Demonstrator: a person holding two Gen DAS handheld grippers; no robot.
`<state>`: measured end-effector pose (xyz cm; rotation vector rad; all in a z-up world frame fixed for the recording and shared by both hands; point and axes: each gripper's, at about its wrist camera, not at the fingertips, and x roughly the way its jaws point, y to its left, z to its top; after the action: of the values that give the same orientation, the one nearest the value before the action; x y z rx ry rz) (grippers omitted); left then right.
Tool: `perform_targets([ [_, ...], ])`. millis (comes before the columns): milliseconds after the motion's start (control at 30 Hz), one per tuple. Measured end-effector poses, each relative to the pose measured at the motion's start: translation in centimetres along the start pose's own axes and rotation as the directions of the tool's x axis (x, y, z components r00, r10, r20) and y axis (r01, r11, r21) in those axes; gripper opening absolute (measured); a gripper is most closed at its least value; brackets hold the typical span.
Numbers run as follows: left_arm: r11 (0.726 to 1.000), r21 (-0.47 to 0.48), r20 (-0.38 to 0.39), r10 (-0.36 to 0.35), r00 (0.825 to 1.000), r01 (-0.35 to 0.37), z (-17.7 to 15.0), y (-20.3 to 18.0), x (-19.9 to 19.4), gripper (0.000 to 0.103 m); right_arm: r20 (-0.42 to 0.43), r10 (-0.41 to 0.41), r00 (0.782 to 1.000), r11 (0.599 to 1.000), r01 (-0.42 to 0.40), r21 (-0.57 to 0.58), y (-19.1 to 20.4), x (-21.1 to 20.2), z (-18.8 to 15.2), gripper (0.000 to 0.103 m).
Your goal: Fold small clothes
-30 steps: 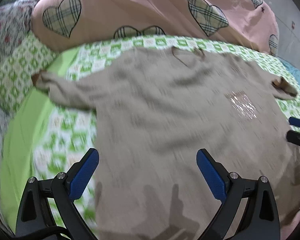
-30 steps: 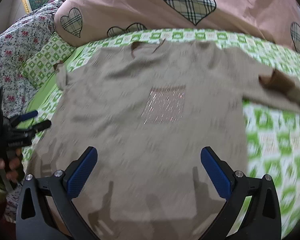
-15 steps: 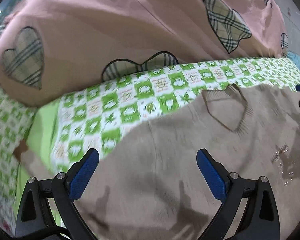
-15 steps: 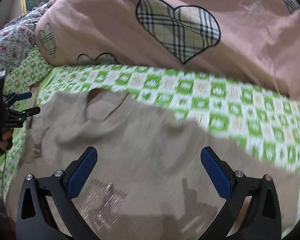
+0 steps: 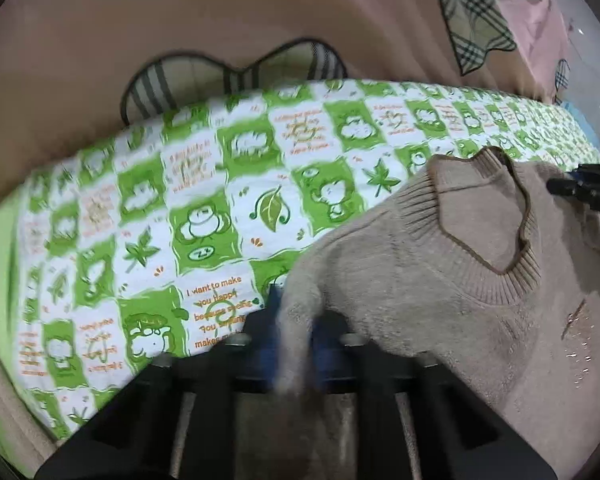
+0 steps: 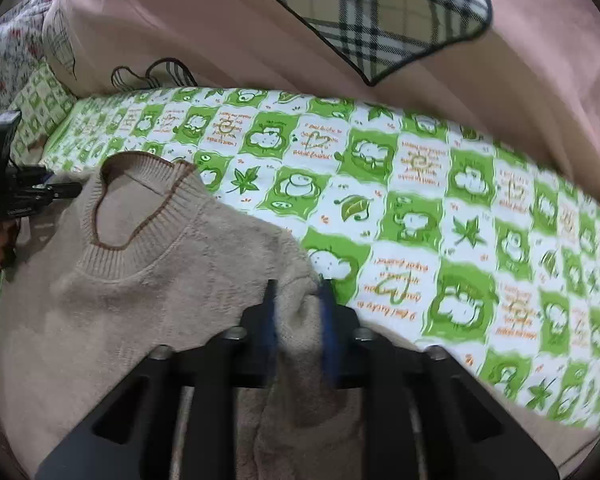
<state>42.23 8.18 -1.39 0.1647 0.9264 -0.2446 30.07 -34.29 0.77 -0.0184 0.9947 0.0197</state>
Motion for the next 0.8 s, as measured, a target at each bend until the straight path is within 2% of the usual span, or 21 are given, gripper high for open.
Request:
perform_targets([
  [67, 0.999, -0.011, 0.033, 0.042, 0.999, -0.042, -0.1, -0.2, -0.9, 0.007, 0.028, -0.014, 1.0, 1.0, 0.014, 0.019, -0.4, -0.8, 0.0, 0.013],
  [167, 0.993, -0.088, 0.085, 0.089, 0.992, -0.082, 0.4, 1.0, -2.3, 0.007, 0.107, -0.056, 0.993, 0.996, 0.048, 0.074, -1.6, -3.1, 0.2, 0.011],
  [233, 0.988, -0.099, 0.069, 0.129, 0.989, -0.122, 0.6, 1.1, -1.6, 0.007, 0.121, -0.073, 0.99, 0.991, 0.059, 0.118, -2.4, -3.1, 0.3, 0.011],
  [333, 0.979, -0.098, 0.029, 0.185, 0.982, -0.181, 0.4, 0.8, 0.5, 0.007, 0.086, -0.107, 0.991, 0.987, 0.096, 0.128, -2.4, -1.0, 0.2, 0.011],
  [467, 0.973, -0.157, 0.011, 0.174, 0.985, -0.17, 0.7, 0.9, 2.2, 0.008, 0.083, -0.121, 0.989, 0.979, 0.105, 0.172, -2.7, 0.1, 0.2, 0.011],
  [500, 0.973, -0.166, 0.003, 0.166, 0.986, -0.163, 0.8, 0.9, 2.3, 0.009, 0.087, -0.12, 0.989, 0.978, 0.102, 0.18, -2.8, 0.1, 0.3, 0.012],
  [567, 0.971, -0.179, -0.004, 0.159, 0.987, -0.157, 1.0, 0.6, 2.2, 0.018, 0.086, -0.116, 0.99, 0.979, 0.099, 0.181, -2.8, -0.1, 0.5, 0.017],
  [633, 0.97, -0.195, 0.002, 0.146, 0.989, -0.143, 1.5, 1.4, 1.0, 0.025, 0.096, -0.098, 0.99, 0.976, 0.077, 0.206, -2.7, -0.9, 0.7, 0.04],
  [667, 0.968, -0.204, 0.007, 0.151, 0.988, -0.147, 1.4, 1.4, 0.3, 0.033, 0.109, -0.096, 0.989, 0.973, 0.071, 0.218, -2.8, -1.8, 0.4, 0.045],
  [733, 0.96, -0.228, 0.027, 0.175, 0.984, -0.164, 0.8, 1.5, -1.6, 0.042, 0.146, -0.106, 0.984, 0.968, 0.069, 0.242, -2.9, -4.4, -0.5, 0.049],
  [800, 0.955, -0.26, 0.047, 0.16, 0.986, -0.142, -0.3, 1.1, -3.8, 0.047, 0.185, -0.096, 0.978, 0.963, 0.044, 0.267, -3.1, -7.2, -1.8, 0.049],
])
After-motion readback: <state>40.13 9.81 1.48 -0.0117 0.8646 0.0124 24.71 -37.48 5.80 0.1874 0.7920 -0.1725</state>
